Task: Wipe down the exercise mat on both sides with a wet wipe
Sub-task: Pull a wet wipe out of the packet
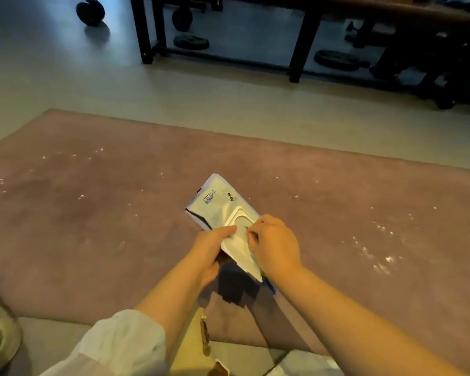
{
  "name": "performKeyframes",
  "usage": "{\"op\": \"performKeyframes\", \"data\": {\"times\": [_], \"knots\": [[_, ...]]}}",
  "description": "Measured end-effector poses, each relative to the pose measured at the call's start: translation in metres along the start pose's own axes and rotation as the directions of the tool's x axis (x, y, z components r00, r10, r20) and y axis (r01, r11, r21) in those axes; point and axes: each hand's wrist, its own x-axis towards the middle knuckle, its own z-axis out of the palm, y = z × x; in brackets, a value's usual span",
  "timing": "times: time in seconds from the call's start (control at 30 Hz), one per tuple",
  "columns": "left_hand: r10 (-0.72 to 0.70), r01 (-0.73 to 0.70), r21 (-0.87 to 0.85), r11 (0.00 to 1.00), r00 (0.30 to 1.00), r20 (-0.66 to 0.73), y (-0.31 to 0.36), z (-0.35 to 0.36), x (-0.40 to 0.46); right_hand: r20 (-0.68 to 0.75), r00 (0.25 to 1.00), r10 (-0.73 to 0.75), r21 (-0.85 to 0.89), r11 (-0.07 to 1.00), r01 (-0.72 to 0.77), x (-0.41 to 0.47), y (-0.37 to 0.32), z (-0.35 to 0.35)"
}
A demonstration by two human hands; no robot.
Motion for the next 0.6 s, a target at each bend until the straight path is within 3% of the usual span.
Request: {"op": "performKeyframes", "data": {"times": [0.1,0.23,0.43,0.6], "knots": [[-0.019,0.02,0.017,1.0,0.999,-0.041,-0.007,-0.001,0.007,0.03,0.999,0.036,0.033,0.999,-0.037,0.002,0.003,0.011],[-0.046,0.049,0.031,0.998,0.994,-0.1,-0.013,-0.009,0.015,0.087,0.988,0.125,0.323,0.935,-0.147,0.0,0.013,0.02],[-0.085,0.084,-0.015,0.996,0.981,-0.171,-0.025,-0.007,0.026,0.183,0.932,0.314,0.679,0.645,-0.35,-0.002,0.022,0.025],[-0.124,0.113,-0.074,0.991,0.979,-0.159,-0.031,0.004,0.03,0.165,0.849,0.502,0.842,0.376,-0.386,-0.005,0.038,0.02]]}}
